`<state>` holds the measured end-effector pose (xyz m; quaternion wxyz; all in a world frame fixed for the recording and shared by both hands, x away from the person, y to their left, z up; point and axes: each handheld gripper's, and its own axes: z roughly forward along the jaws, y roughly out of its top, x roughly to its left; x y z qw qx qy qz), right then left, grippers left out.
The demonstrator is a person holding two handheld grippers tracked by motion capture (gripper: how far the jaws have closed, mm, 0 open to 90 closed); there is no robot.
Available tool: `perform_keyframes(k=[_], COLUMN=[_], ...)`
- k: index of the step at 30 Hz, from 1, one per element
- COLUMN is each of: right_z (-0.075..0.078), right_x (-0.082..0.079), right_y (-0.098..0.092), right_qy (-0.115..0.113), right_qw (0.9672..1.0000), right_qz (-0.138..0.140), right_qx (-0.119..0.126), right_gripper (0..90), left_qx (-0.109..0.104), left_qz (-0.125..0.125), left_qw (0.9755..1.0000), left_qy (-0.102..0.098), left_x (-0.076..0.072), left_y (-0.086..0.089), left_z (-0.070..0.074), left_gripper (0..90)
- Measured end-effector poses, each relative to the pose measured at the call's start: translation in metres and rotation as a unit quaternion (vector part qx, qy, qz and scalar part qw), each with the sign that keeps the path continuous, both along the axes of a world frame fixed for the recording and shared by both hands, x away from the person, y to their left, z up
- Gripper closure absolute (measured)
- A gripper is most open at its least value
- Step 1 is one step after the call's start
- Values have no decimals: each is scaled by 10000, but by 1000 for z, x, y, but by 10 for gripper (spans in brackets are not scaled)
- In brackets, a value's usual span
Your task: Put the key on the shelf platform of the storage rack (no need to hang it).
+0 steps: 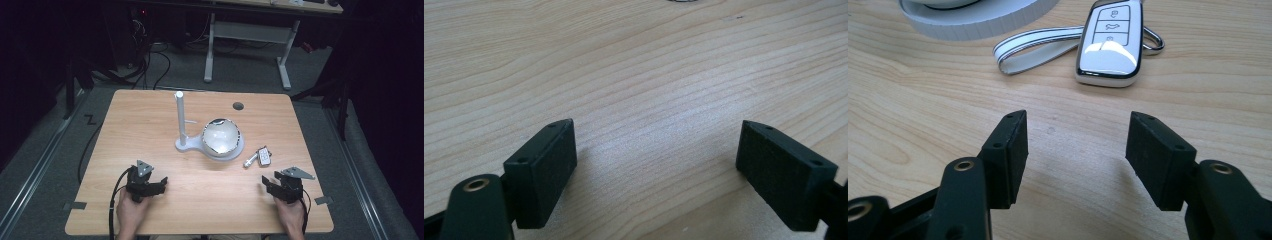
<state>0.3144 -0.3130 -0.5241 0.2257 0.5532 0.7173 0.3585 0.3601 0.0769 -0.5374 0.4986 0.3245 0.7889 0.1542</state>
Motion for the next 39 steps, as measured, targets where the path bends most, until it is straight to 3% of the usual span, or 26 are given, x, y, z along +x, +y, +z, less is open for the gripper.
perform_keyframes(k=[14,17,20,23,39], right_z=[5,9,10,11,18], right_x=[6,11,17,21,54], right_y=[-13,-17,-20,-21,-15], right_qy=[15,-63,-2,-44,-2], right_qw=[9999,9999,9997,9999,9998], right_qz=[-115,-123,-134,-107,-142], right_qx=[122,83,180,78,124], right_gripper=[444,451,452,453,423], left_qx=[5,-23,-28,-5,-29], left_qz=[-5,25,30,20,36], left_qw=[10000,10000,10000,10000,10000], left_qy=[-3,18,19,1,4], left_x=[1,1,1,1,1], left_y=[0,-1,-1,-1,-1], left_z=[0,0,0,0,0], left_gripper=[167,168,168,168,168])
